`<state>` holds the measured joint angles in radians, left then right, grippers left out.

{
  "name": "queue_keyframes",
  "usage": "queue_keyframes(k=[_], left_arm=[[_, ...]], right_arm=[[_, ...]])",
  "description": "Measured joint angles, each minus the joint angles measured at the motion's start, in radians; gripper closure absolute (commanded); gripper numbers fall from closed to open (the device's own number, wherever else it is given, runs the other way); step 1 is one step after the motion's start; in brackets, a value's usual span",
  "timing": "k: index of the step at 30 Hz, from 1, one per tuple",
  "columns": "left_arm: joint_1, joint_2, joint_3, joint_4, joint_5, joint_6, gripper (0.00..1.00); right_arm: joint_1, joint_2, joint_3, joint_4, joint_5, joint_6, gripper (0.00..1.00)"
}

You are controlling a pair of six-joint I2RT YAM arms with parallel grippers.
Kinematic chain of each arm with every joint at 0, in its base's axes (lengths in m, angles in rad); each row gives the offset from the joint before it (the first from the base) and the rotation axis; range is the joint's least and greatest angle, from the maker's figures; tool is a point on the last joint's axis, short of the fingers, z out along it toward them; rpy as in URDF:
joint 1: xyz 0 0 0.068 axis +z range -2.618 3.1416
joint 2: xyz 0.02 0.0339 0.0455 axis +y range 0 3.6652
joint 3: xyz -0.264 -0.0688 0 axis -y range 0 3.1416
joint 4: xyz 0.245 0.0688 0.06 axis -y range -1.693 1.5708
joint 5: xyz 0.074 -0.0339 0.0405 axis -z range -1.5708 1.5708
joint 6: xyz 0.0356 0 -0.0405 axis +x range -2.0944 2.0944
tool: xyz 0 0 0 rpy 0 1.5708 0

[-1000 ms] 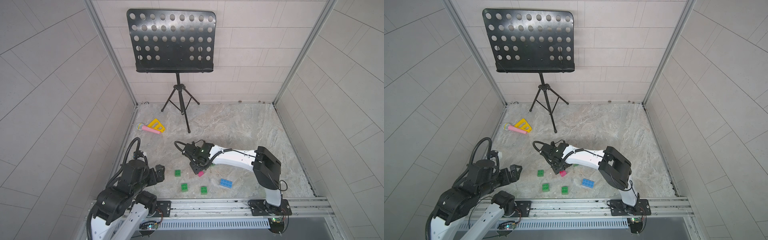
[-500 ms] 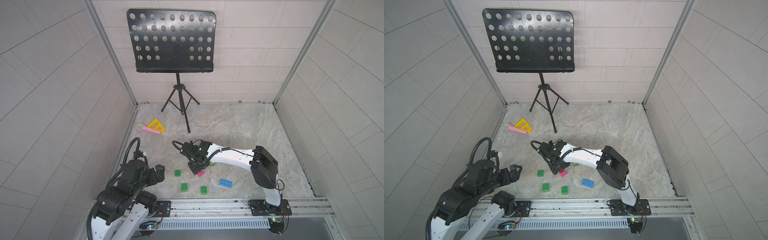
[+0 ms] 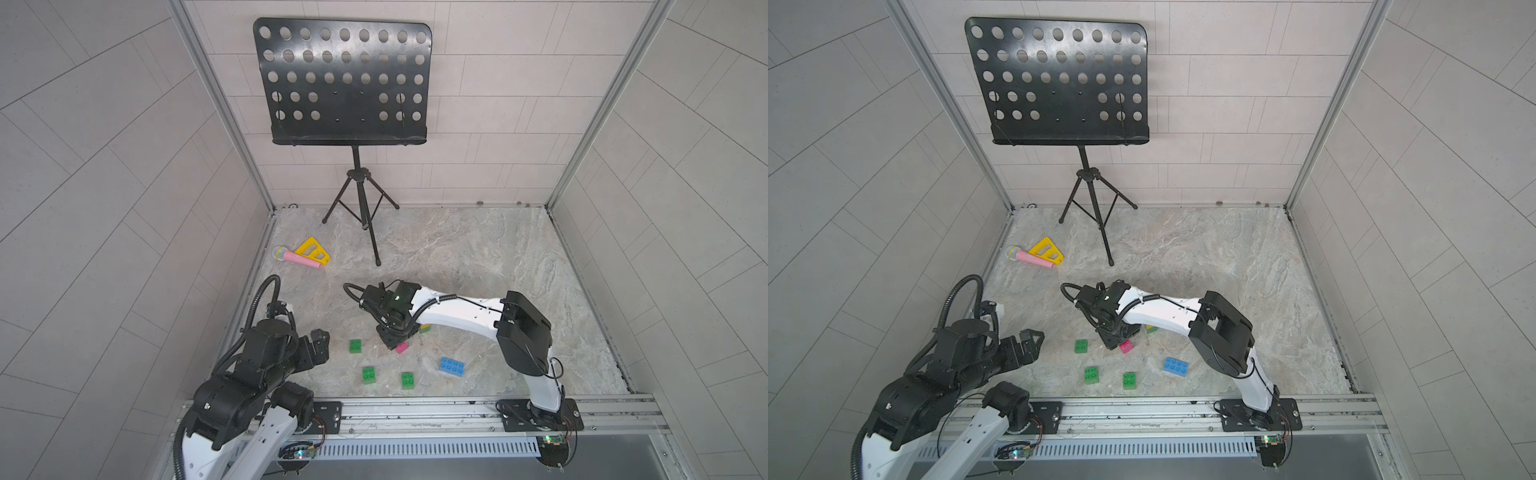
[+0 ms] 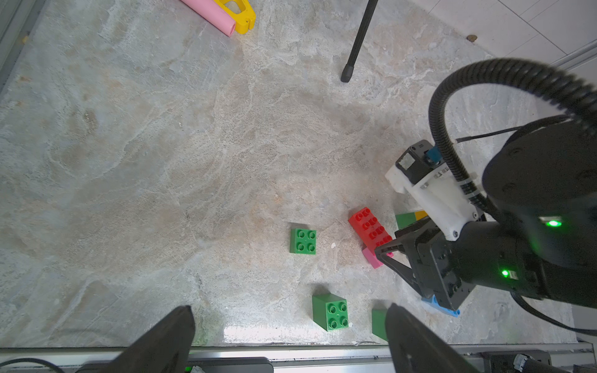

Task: Assemble the letter r with lego
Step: Pick up the lego brick from the center of the board.

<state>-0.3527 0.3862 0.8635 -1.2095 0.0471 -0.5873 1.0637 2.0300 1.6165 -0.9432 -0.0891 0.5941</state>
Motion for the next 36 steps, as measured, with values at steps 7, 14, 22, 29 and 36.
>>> queue_keyframes(k=[7, 14, 22, 29, 36], left_arm=[[0.002, 0.002, 0.000, 0.000, 0.011, 0.004, 0.00], [0.002, 0.007, -0.001, 0.001, 0.021, 0.008, 0.00], [0.002, 0.010, -0.005, 0.002, 0.027, 0.012, 0.00], [0.002, 0.011, -0.005, 0.002, 0.032, 0.012, 0.00], [0.002, 0.013, -0.005, 0.002, 0.035, 0.013, 0.00]], right_arm=[[0.000, 0.042, 0.001, 0.001, -0.001, 0.001, 0.58], [0.000, 0.045, 0.001, 0.004, 0.000, 0.001, 0.60], [0.000, 0.045, 0.001, 0.004, 0.000, 0.001, 0.60], [0.000, 0.045, 0.014, 0.004, 0.006, 0.001, 0.58], [0.000, 0.045, 0.014, 0.003, 0.009, 0.003, 0.57]])
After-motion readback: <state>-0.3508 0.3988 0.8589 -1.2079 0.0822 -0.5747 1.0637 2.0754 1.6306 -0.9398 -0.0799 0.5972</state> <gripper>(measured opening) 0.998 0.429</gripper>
